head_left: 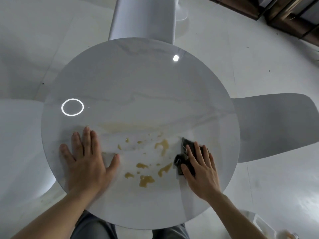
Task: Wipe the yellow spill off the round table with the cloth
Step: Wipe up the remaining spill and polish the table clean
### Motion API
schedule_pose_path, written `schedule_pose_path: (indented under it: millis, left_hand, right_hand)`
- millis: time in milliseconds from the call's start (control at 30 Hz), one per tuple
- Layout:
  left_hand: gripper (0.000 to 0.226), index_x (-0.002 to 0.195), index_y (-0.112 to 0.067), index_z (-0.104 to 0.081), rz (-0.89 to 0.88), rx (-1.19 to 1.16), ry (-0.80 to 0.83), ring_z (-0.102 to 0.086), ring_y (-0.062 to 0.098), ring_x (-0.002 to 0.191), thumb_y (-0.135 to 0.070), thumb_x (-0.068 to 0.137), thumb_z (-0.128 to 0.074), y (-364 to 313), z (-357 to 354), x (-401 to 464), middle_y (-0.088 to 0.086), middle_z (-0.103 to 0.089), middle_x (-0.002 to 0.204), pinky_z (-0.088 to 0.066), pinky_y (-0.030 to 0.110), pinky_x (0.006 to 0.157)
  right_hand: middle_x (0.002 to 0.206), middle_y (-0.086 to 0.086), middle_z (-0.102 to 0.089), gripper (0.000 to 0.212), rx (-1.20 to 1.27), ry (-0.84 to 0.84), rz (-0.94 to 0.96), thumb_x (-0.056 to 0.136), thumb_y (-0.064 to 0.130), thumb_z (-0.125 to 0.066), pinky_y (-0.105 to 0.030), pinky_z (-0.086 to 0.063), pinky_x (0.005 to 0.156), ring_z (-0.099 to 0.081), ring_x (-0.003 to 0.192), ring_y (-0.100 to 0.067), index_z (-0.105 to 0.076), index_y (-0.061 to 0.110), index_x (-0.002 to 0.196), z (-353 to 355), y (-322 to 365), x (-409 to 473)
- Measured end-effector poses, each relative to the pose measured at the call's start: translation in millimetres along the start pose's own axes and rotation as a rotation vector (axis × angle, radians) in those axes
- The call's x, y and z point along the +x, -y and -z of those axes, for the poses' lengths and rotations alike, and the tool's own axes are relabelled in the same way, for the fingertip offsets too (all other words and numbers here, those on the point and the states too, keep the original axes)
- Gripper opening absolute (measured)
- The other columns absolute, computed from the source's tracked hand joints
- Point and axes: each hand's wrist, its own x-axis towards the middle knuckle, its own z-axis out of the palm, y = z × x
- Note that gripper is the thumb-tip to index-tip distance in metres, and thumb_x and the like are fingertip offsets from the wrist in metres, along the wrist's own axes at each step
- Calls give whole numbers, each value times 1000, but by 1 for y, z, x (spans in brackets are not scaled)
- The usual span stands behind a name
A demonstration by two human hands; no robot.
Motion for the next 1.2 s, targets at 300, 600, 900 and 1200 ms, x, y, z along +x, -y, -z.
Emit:
schedule_pose_path:
  millis: [300, 600, 900, 1200]
  left_hand:
    - [103, 161, -2, -11, 5, -17, 16, -8, 44, 157, -72, 88, -31, -1, 1, 3, 15, -10, 174, -2, 67, 123]
    - [100, 162, -5, -4, 6, 21, 12, -5, 41, 159, -74, 92, -24, 0, 0, 3, 13, -4, 175, 2, 64, 124]
    - [103, 163, -4, -7, 3, -10, 39, -9, 43, 158, -75, 90, -26, -1, 9, 2, 16, -7, 174, -1, 65, 125]
    - [100, 162, -3, -5, 0, 17, 36, -5, 43, 158, -73, 92, -25, -1, 5, -1, 15, -4, 174, -1, 66, 124]
  right_hand:
    - [168, 1, -7, 67, -13, -35, 47, 100, 65, -21, -46, -3, 121, 5, 154, -26, -6, 37, 159, -28, 39, -45]
    - [168, 2, -1, 67, -6, -84, 32, 97, 66, -15, -41, 5, 123, 9, 153, -24, -3, 40, 157, 18, 74, 106]
    - [168, 2, -1, 67, -47, -27, 270, 96, 64, -14, -44, 5, 123, 7, 153, -27, -7, 38, 158, 40, 166, 198]
    - [168, 5, -6, 62, -40, -12, 356, 99, 62, -19, -41, 5, 124, 6, 154, -22, -10, 42, 157, 14, 116, 84]
